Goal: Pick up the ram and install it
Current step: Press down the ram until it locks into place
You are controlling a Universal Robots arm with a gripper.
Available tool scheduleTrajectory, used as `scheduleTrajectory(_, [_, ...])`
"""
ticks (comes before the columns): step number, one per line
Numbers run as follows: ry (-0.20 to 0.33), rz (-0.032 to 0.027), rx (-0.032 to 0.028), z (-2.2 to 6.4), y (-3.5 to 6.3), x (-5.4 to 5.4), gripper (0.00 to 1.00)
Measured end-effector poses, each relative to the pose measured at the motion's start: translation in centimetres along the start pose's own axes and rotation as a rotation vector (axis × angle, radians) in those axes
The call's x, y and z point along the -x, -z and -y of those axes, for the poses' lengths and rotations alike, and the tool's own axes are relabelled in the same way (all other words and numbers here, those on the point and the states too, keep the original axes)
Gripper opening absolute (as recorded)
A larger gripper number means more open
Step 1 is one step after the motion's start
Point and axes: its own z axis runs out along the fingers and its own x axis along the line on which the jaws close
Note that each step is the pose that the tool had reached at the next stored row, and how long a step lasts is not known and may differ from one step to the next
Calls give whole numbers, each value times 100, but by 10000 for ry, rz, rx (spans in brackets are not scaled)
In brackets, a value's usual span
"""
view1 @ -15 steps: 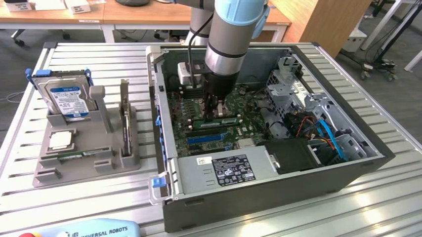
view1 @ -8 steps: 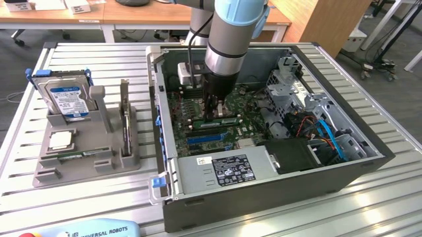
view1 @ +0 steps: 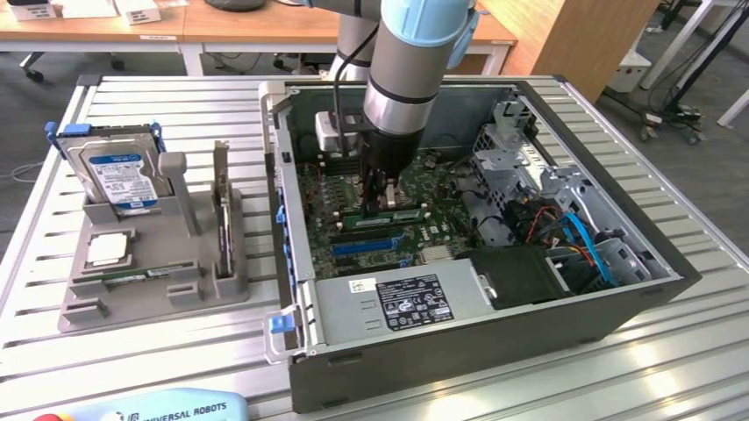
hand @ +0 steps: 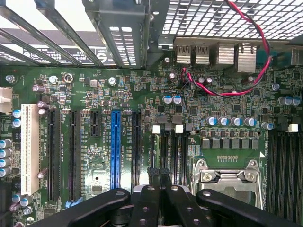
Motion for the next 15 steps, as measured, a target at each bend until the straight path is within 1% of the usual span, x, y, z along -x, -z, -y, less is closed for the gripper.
scheduleTrajectory(15, [-1, -2, 1, 0, -4, -1, 10])
